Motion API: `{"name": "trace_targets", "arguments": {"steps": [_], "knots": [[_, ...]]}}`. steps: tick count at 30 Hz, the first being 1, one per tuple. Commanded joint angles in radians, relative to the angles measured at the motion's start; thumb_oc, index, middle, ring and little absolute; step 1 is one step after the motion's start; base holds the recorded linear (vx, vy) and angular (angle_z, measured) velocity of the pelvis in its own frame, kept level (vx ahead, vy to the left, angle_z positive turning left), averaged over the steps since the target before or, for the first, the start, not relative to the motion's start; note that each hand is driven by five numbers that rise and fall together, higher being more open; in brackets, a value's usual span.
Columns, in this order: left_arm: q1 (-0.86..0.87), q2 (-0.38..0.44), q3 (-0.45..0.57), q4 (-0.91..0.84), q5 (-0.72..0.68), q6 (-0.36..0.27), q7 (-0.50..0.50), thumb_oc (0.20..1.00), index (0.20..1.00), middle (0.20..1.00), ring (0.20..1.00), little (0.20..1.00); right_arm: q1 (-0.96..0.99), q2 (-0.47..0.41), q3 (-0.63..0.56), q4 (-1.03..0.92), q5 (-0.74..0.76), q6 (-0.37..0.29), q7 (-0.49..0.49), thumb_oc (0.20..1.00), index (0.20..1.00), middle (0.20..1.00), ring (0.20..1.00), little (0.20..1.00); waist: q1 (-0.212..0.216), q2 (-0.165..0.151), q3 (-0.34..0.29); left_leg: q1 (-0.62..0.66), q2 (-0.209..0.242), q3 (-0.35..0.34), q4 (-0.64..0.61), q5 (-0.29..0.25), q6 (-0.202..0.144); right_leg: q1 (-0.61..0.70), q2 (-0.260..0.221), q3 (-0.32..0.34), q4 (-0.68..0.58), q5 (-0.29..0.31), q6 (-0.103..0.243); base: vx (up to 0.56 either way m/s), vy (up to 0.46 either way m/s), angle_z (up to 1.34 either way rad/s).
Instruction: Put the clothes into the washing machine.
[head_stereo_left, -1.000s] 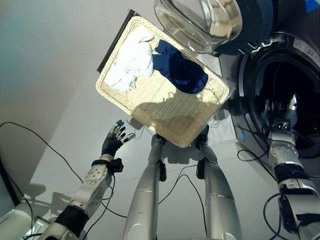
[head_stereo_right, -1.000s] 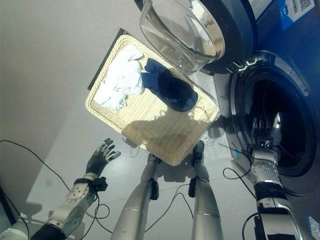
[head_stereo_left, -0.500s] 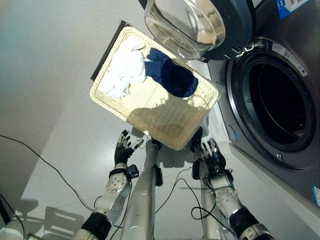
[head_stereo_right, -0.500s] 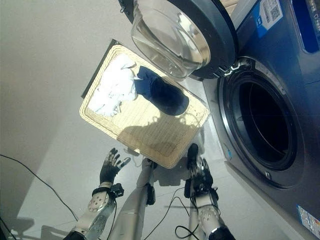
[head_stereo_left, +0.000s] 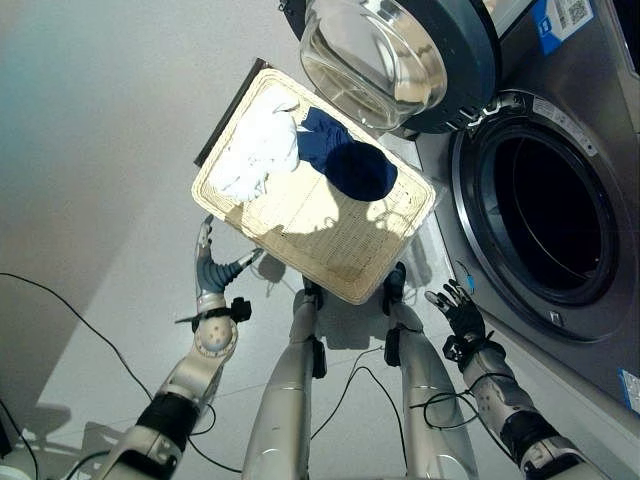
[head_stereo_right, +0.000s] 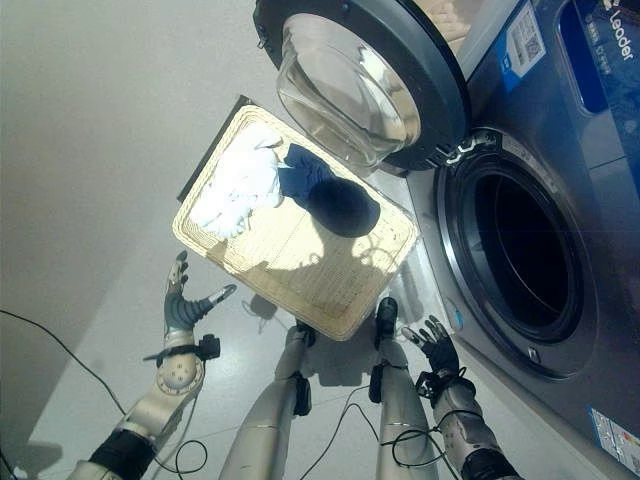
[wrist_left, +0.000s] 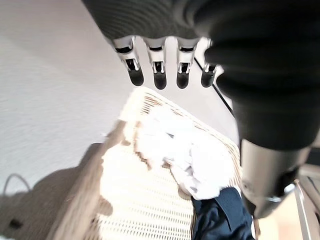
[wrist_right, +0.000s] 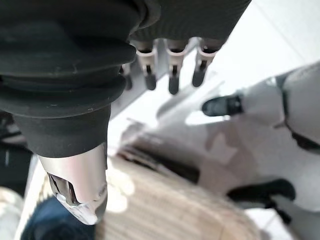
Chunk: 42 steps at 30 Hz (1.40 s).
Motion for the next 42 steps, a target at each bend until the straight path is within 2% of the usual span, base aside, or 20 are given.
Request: {"name": "trace_targets", "arguments": {"steps": [1, 3, 5, 10, 14, 16, 19, 21, 23, 25, 26, 27, 28, 29, 30, 37, 40, 42], "knots": [[-0.066, 0.064, -0.001, 0.044, 0.065, 0.092, -0.001, 1.000, 1.000, 1.000, 1.000, 1.000, -0.012, -0.013, 0.039, -0.025, 0.008, 0.007, 0.003, 1.000, 1.000, 1.000, 1.000, 1.000, -0.009, -0.058, -0.012, 0.017, -0.032, 0.094, 0.072, -0.115, -0.055, 0.039, 0.054, -0.008, -0.145, 0.100, 0.059, 0.04, 0.062, -0.06], [-0.119, 0.083, -0.011, 0.089, 0.065, 0.130, -0.009, 1.000, 1.000, 1.000, 1.000, 1.000, -0.009, -0.015, 0.041, -0.025, 0.006, 0.016, 0.014, 1.000, 1.000, 1.000, 1.000, 1.000, -0.022, -0.063, -0.012, 0.018, -0.030, 0.105, 0.075, -0.116, -0.054, 0.034, 0.057, -0.001, -0.141, 0.100, 0.059, 0.03, 0.062, -0.12], [-0.228, 0.114, -0.044, 0.172, 0.105, 0.201, -0.005, 1.000, 1.000, 1.000, 1.000, 1.000, 0.001, -0.018, 0.061, -0.031, -0.033, 0.045, 0.019, 1.000, 1.000, 1.000, 1.000, 1.000, -0.051, -0.073, -0.012, 0.006, -0.029, 0.126, 0.094, -0.125, -0.053, 0.017, 0.061, 0.016, -0.131, 0.100, 0.058, 0.05, 0.071, -0.10], [-0.356, 0.140, -0.084, 0.262, 0.148, 0.235, -0.002, 1.000, 1.000, 1.000, 1.000, 1.000, 0.015, -0.027, 0.098, -0.025, -0.079, 0.044, 0.022, 1.000, 1.000, 1.000, 1.000, 1.000, -0.082, -0.089, -0.012, -0.016, -0.029, 0.146, 0.133, -0.142, -0.050, -0.006, 0.064, 0.034, -0.120, 0.103, 0.055, 0.04, 0.011, -0.13], [-0.463, 0.136, -0.138, 0.339, 0.265, 0.262, -0.009, 1.000, 1.000, 1.000, 1.000, 1.000, 0.012, -0.025, 0.126, -0.012, -0.062, 0.039, 0.028, 1.000, 1.000, 1.000, 1.000, 1.000, -0.106, -0.104, -0.012, -0.042, -0.033, 0.157, 0.177, -0.164, -0.048, -0.031, 0.068, 0.047, -0.105, 0.103, 0.054, 0.06, -0.030, -0.14], [-0.514, 0.130, -0.179, 0.376, 0.347, 0.302, 0.039, 1.000, 1.000, 1.000, 1.000, 1.000, -0.003, -0.022, 0.148, -0.017, -0.077, 0.040, 0.018, 1.000, 1.000, 1.000, 1.000, 1.000, -0.119, -0.113, -0.012, -0.060, -0.034, 0.163, 0.210, -0.179, -0.046, -0.047, 0.069, 0.054, -0.094, 0.102, 0.051, 0.07, -0.045, -0.06], [-0.560, 0.115, -0.207, 0.423, 0.368, 0.312, 0.048, 1.000, 1.000, 1.000, 1.000, 1.000, -0.011, -0.022, 0.163, -0.018, -0.050, 0.037, 0.012, 1.000, 1.000, 1.000, 1.000, 1.000, -0.133, -0.122, -0.012, -0.074, -0.032, 0.169, 0.237, -0.191, -0.046, -0.058, 0.071, 0.062, -0.084, 0.100, 0.048, 0.04, -0.037, -0.09], [-0.594, 0.108, -0.236, 0.458, 0.382, 0.342, 0.055, 1.000, 1.000, 1.000, 1.000, 1.000, -0.020, -0.020, 0.169, -0.012, -0.031, 0.035, 0.011, 1.000, 1.000, 1.000, 1.000, 1.000, -0.142, -0.128, -0.012, -0.083, -0.030, 0.172, 0.251, -0.199, -0.046, -0.066, 0.074, 0.069, -0.078, 0.098, 0.046, 0.06, -0.048, -0.13], [-0.630, 0.087, -0.254, 0.500, 0.398, 0.412, 0.073, 1.000, 1.000, 1.000, 1.000, 1.000, -0.032, -0.012, 0.176, -0.006, -0.029, 0.034, 0.009, 1.000, 1.000, 1.000, 1.000, 1.000, -0.154, -0.135, -0.012, -0.090, -0.029, 0.175, 0.264, -0.204, -0.045, -0.075, 0.080, 0.076, -0.068, 0.096, 0.044, 0.05, -0.047, -0.12], [-0.630, 0.087, -0.254, 0.500, 0.398, 0.412, 0.073, 1.000, 1.000, 1.000, 1.000, 1.000, -0.032, -0.012, 0.176, -0.006, -0.029, 0.034, 0.009, 1.000, 1.000, 1.000, 1.000, 1.000, -0.154, -0.135, -0.012, -0.090, -0.029, 0.175, 0.264, -0.204, -0.045, -0.075, 0.080, 0.076, -0.068, 0.096, 0.044, 0.06, -0.032, -0.01], [-0.673, 0.065, -0.297, 0.591, 0.425, 0.477, 0.013, 1.000, 1.000, 1.000, 1.000, 1.000, -0.040, -0.001, 0.202, -0.001, -0.013, 0.030, 0.013, 1.000, 1.000, 1.000, 1.000, 1.000, -0.169, -0.145, -0.012, -0.077, -0.017, 0.169, 0.278, -0.233, -0.057, -0.062, 0.095, 0.086, -0.058, 0.070, 0.046, 0.13, -0.075, -0.08], [-0.682, 0.061, -0.309, 0.607, 0.431, 0.501, -0.002, 1.000, 1.000, 1.000, 1.000, 1.000, -0.045, 0.001, 0.205, -0.003, -0.011, 0.033, 0.011, 1.000, 1.000, 1.000, 1.000, 1.000, -0.173, -0.147, -0.012, -0.079, -0.016, 0.170, 0.279, -0.233, -0.058, -0.064, 0.098, 0.087, -0.057, 0.070, 0.045, 0.08, -0.102, -0.13], [-0.703, 0.062, -0.312, 0.615, 0.444, 0.520, -0.007, 1.000, 1.000, 1.000, 1.000, 1.000, -0.062, -0.001, 0.203, -0.007, -0.009, 0.035, 0.009, 1.000, 1.000, 1.000, 1.000, 1.000, -0.179, -0.152, -0.012, -0.108, -0.019, 0.185, 0.276, -0.205, -0.050, -0.095, 0.094, 0.089, -0.060, 0.095, 0.038, 0.04, -0.033, -0.14], [-0.698, 0.055, -0.329, 0.642, 0.450, 0.559, -0.022, 1.000, 1.000, 1.000, 1.000, 1.000, -0.052, 0.002, 0.213, -0.010, -0.006, 0.038, 0.004, 1.000, 1.000, 1.000, 1.000, 1.000, -0.181, -0.149, -0.012, -0.083, -0.013, 0.174, 0.284, -0.234, -0.060, -0.069, 0.102, 0.090, -0.052, 0.067, 0.043, 0.05, -0.041, -0.11], [-0.710, 0.053, -0.342, 0.667, 0.447, 0.591, -0.048, 1.000, 1.000, 1.000, 1.000, 1.000, -0.057, 0.003, 0.217, -0.014, -0.004, 0.042, 0.002, 1.000, 1.000, 1.000, 1.000, 1.000, -0.187, -0.152, -0.012, -0.089, -0.012, 0.174, 0.288, -0.234, -0.061, -0.076, 0.104, 0.094, -0.049, 0.066, 0.041, 0.10, -0.025, -0.12], [-0.768, 0.050, -0.393, 0.789, 0.470, 0.641, -0.105, 1.000, 1.000, 1.000, 1.000, 1.000, -0.063, -0.006, 0.236, -0.029, 0.010, 0.045, -0.006, 1.000, 1.000, 1.000, 1.000, 1.000, -0.217, -0.160, -0.012, -0.129, -0.002, 0.180, 0.294, -0.222, -0.068, -0.123, 0.119, 0.109, -0.027, 0.060, 0.031, 0.04, -0.043, -0.07], [-0.786, 0.046, -0.411, 0.818, 0.504, 0.693, -0.165, 1.000, 1.000, 1.000, 1.000, 1.000, -0.061, -0.004, 0.240, -0.039, 0.016, 0.036, -0.005, 1.000, 1.000, 1.000, 1.000, 1.000, -0.226, -0.169, -0.012, -0.147, -0.001, 0.175, 0.284, -0.215, -0.071, -0.140, 0.128, 0.113, -0.033, 0.066, 0.028, 0.03, -0.038, -0.01], [-0.793, 0.043, -0.420, 0.827, 0.500, 0.706, -0.179, 1.000, 1.000, 1.000, 1.000, 1.000, -0.061, -0.001, 0.243, -0.047, 0.019, 0.033, -0.006, 1.000, 1.000, 1.000, 1.000, 1.000, -0.229, -0.176, -0.012, -0.153, 0.000, 0.172, 0.276, -0.210, -0.073, -0.146, 0.131, 0.113, -0.038, 0.069, 0.028, 0.02, -0.054, -0.02]]}}
